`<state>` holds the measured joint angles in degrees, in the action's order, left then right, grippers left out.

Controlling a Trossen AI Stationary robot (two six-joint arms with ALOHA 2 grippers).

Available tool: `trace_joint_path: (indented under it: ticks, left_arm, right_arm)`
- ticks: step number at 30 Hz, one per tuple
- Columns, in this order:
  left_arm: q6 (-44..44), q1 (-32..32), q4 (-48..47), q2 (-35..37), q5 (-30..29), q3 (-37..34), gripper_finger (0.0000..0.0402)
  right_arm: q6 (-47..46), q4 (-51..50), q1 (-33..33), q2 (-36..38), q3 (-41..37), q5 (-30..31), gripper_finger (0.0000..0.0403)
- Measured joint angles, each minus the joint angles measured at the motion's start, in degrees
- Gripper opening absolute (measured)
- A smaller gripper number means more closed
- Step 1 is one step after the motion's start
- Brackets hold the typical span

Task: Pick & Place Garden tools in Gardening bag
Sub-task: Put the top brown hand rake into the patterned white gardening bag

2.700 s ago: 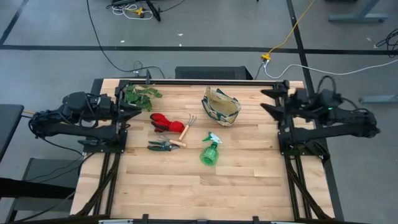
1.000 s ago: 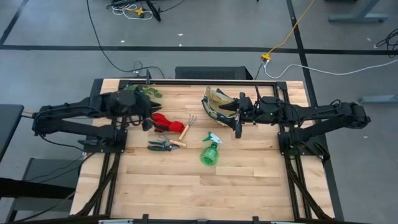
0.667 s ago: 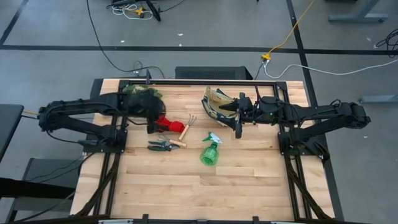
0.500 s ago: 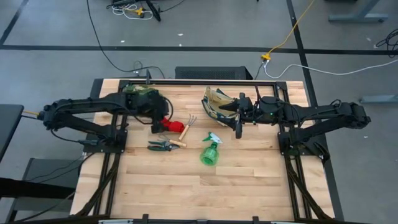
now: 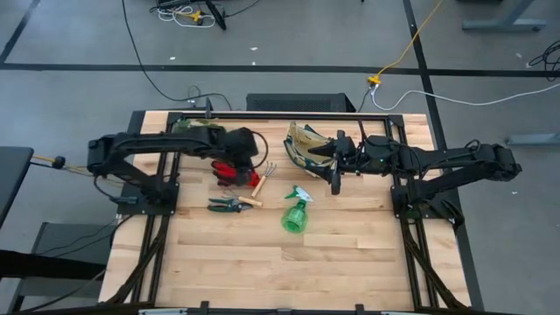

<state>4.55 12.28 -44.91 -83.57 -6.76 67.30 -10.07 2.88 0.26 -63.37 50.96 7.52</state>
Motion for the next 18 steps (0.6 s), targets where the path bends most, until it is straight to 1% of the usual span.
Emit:
trace_joint_path:
  ticks: [6, 12, 18]
  left_arm:
    - [2.3, 0.8, 1.8, -5.7, 0.2, 0.0, 0.0133]
    - [4.7, 1.4, 6.1, -10.4, 2.4, 0.0, 0.0135]
    - [7.6, 1.4, 8.4, -13.5, 2.6, 0.0, 0.0136]
  right_arm:
    - [0.0, -0.3, 0.0, 0.0, 0.0, 0.0, 0.0263]
    - [0.4, -0.7, 0.0, 0.0, 0.0, 0.0, 0.0263]
    - [1.4, -1.2, 0.0, 0.0, 0.0, 0.0, 0.0263]
